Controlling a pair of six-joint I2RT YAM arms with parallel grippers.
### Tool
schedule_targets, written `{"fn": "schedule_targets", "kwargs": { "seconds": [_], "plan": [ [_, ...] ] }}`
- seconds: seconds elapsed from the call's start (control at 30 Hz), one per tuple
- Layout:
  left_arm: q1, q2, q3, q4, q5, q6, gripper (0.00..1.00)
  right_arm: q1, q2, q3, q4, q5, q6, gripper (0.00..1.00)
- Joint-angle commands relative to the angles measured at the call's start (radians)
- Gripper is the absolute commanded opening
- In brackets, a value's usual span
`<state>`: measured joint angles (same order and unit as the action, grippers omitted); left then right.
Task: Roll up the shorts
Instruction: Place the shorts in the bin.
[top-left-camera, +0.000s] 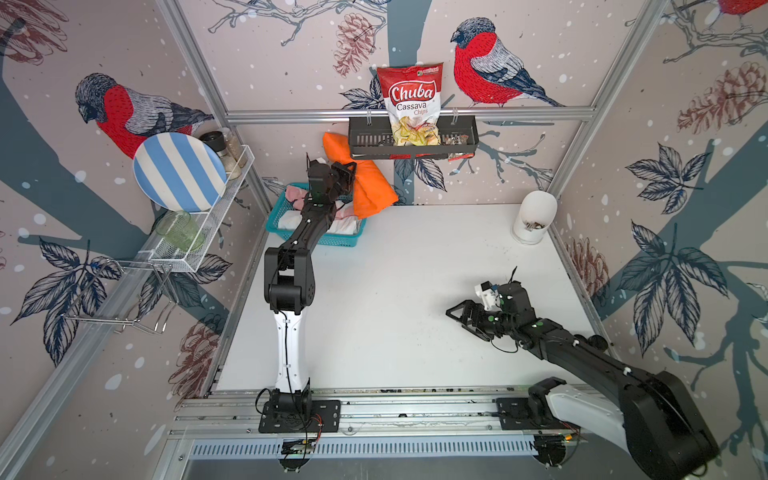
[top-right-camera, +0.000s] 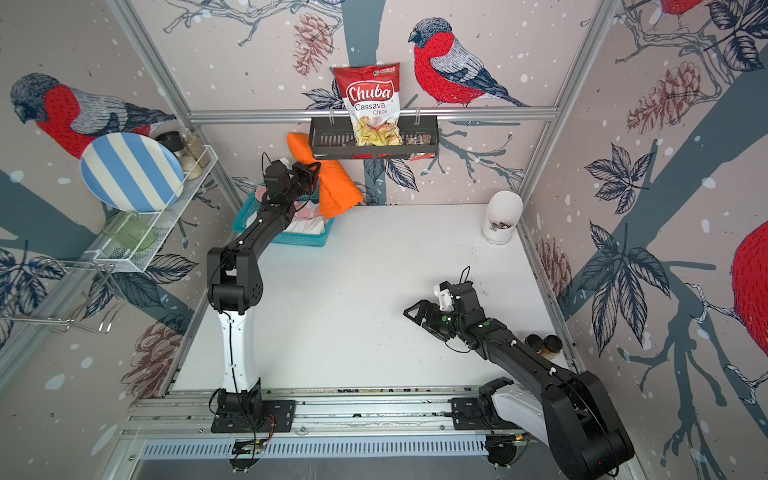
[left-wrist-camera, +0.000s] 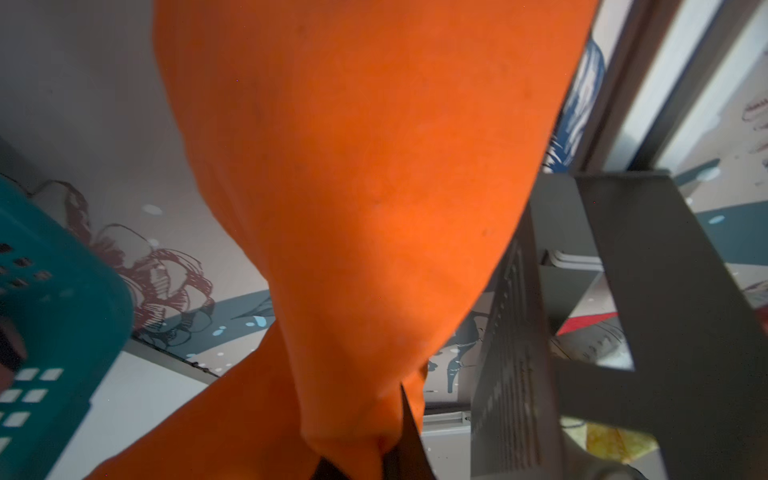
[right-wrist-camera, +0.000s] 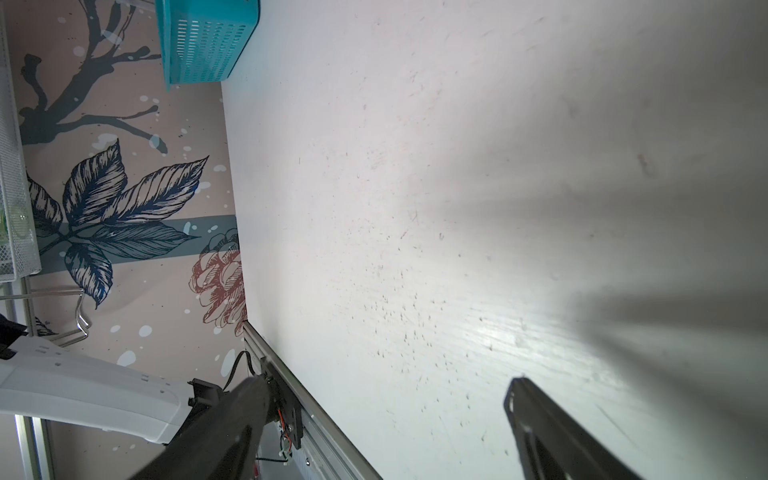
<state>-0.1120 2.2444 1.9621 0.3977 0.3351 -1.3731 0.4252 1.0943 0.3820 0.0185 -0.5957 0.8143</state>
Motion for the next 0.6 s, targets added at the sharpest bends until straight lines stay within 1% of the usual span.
{"fn": "schedule_targets", "kwargs": {
  "seconds": [0.0, 0.07, 0.13, 0.2, 0.23, 0.3, 0.47, 0.57],
  "plan": [
    [-0.03, -0.048, -0.026, 0.032, -0.08, -0.039, 0.0, 0.005, 0.014, 0.002, 0.035, -0.018, -0.01, 0.95],
    [-0.046, -0.042, -0.001, 0.041, -0.077, -0.035, 0.0, 0.008, 0.027, 0.006, 0.037, -0.024, -0.015, 0.95],
    [-0.051, -0.031, 0.04, -0.019, -0.075, -0.007, 0.0, 0.01, 0.033, 0.007, 0.035, -0.024, -0.022, 0.95],
    [-0.05, -0.038, 0.002, -0.022, -0.101, 0.007, 0.0, 0.01, 0.031, 0.003, 0.034, -0.021, -0.026, 0.96],
    [-0.048, -0.042, -0.034, 0.01, -0.111, -0.001, 0.0, 0.01, 0.032, 0.002, 0.035, -0.019, -0.026, 0.96],
    [-0.043, -0.03, -0.123, 0.158, -0.113, -0.034, 0.0, 0.01, 0.032, -0.005, 0.041, -0.02, -0.024, 0.96],
    [-0.021, 0.074, -0.197, 0.383, -0.094, -0.088, 0.0, 0.017, 0.025, -0.006, 0.034, -0.013, -0.023, 0.97],
    [0.003, 0.093, -0.297, 0.548, -0.108, -0.14, 0.0, 0.023, 0.012, -0.008, 0.034, -0.003, -0.015, 0.97]
  ]
}}
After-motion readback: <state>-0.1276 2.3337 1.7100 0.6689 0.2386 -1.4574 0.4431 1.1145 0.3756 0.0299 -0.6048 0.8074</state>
